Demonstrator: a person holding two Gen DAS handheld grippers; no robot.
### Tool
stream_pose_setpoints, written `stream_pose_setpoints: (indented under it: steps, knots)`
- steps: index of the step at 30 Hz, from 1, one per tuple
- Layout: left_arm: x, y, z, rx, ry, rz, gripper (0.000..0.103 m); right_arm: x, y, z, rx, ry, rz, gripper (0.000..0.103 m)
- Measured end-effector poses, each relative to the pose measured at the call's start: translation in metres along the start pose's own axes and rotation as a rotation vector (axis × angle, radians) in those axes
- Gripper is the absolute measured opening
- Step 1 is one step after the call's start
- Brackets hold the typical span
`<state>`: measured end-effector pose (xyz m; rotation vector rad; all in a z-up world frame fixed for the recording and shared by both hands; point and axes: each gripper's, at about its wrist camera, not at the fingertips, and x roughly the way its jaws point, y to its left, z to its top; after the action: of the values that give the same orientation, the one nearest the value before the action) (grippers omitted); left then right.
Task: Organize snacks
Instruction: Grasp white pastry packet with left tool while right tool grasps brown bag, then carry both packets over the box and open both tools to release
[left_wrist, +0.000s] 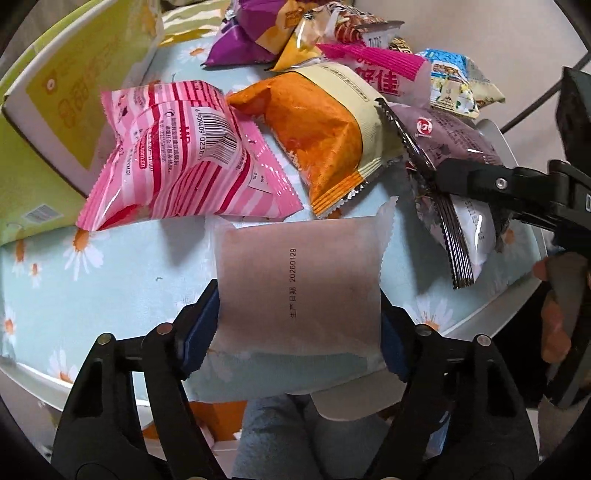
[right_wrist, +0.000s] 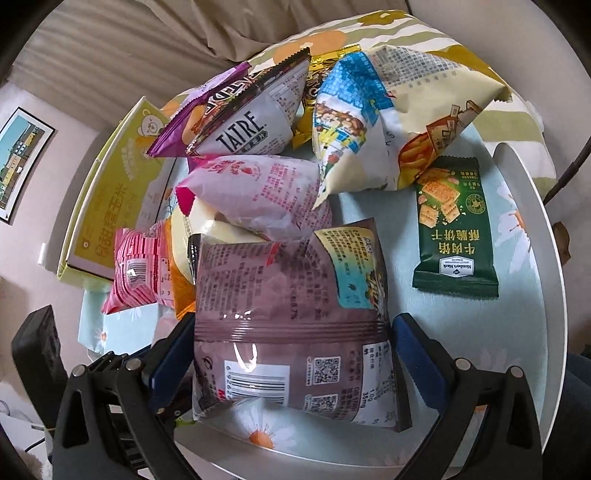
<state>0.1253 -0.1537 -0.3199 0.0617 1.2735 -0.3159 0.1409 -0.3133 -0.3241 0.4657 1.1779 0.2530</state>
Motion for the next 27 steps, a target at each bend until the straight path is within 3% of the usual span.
stream_pose_setpoints:
  steps: [8,14,27]
  knots:
    - [-0.002,0.013,0.005,-0.023,0.003,-0.06,0.071,0.0,-0.002,-0.004,-0.005,-0.013,0.004,0.101]
    - [0.001,0.02,0.008,-0.041,0.013,-0.099,0.071,-0.01,0.007,-0.011,-0.031,-0.043,-0.004,0.078]
    - [-0.038,0.022,0.005,-0.028,-0.003,-0.127,0.07,-0.041,0.017,-0.015,-0.029,-0.088,-0.009,0.075]
